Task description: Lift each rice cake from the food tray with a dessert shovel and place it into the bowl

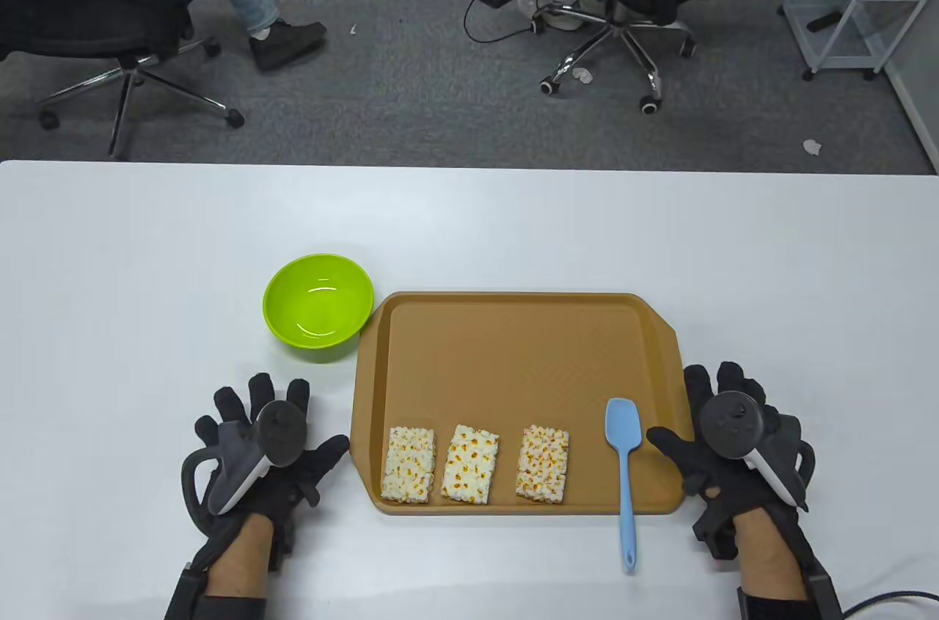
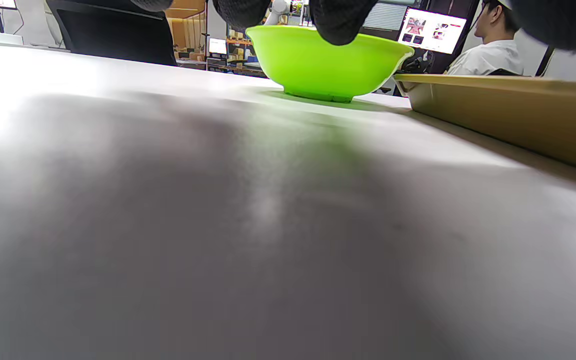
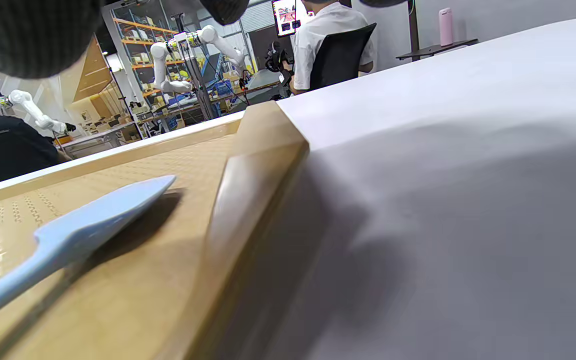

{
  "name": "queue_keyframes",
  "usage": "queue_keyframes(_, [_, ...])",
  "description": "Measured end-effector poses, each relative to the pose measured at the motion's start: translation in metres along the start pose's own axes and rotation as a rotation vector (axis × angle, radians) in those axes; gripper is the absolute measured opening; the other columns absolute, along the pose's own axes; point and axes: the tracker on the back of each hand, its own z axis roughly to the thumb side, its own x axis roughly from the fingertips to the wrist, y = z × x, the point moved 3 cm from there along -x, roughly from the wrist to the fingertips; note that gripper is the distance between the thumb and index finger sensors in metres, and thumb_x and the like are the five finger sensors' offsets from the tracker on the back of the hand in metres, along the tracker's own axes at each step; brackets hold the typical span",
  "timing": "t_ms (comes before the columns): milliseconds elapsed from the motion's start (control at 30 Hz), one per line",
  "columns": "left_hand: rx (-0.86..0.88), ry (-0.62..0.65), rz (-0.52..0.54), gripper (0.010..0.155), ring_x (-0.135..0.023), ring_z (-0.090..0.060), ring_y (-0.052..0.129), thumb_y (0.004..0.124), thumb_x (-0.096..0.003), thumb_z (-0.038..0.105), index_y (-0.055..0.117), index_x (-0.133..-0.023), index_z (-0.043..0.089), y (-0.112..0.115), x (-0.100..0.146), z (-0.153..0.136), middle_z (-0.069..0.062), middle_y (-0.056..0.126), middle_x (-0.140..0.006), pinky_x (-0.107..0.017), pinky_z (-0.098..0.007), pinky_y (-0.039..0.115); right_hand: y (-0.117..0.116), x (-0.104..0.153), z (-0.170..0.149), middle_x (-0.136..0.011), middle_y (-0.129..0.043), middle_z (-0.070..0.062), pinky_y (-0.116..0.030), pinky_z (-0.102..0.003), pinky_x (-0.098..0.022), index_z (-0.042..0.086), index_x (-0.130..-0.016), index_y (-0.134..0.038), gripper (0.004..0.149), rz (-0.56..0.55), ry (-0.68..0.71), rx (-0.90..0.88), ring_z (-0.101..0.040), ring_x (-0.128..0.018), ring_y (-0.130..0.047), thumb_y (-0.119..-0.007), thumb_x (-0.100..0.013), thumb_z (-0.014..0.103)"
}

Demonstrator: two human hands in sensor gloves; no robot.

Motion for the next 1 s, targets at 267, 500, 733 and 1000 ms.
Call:
queue_keyframes(267, [-0.006, 0.005, -0.017, 0.093, -0.106, -0.058, 0.022, 0.069, -0.0329, 0.080, 0.040, -0.109, 0.036, 0.001, 0.000, 0.001, -0.014, 0.027, -0.123, -0.067, -0.079, 0.024, 0.000, 0.001, 0.003, -0.112, -0.014, -0.016, -0.031, -0.072, -0.068, 0.031, -0.105, -0.026, 0.094, 0.005, 0.010, -0.003, -0.053, -0.103, -0.025, -0.064, -0.029, 0.070])
queue_keyframes(500, [0.042, 0.006, -0.003, 0.096, -0.107, -0.057, 0.023, 0.067, -0.0327, 0.081, 0.035, -0.110, 0.034, 0.001, -0.002, 0.001, -0.013, 0.026, -0.123, -0.069, -0.078, 0.025, 0.000, 0.001, 0.005, -0.112, -0.014, -0.016, -0.030, -0.072, -0.068, 0.031, -0.105, -0.026, 0.094, 0.004, 0.017, -0.004, -0.053, -0.103, -0.024, -0.064, -0.028, 0.070])
queue_keyframes(733, [0.212, -0.040, 0.045, 0.098, -0.107, -0.056, 0.032, 0.066, -0.0339, 0.082, 0.029, -0.109, 0.031, -0.004, -0.017, -0.001, -0.014, 0.028, -0.122, -0.072, -0.075, 0.035, 0.004, 0.008, 0.017, -0.112, -0.013, -0.016, -0.029, -0.072, -0.068, 0.032, -0.105, -0.025, 0.093, -0.014, 0.058, 0.009, -0.052, -0.103, -0.023, -0.064, -0.029, 0.069])
queue_keyframes(1000, [0.551, -0.225, 0.136, 0.096, -0.094, -0.048, 0.077, 0.067, -0.0406, 0.073, 0.022, -0.106, 0.019, -0.021, -0.038, -0.024, -0.021, 0.038, -0.117, -0.063, -0.060, 0.072, 0.011, 0.021, 0.041, -0.112, -0.013, -0.016, -0.029, -0.072, -0.068, 0.032, -0.105, -0.024, 0.093, -0.044, 0.132, 0.034, -0.052, -0.103, -0.023, -0.064, -0.029, 0.069])
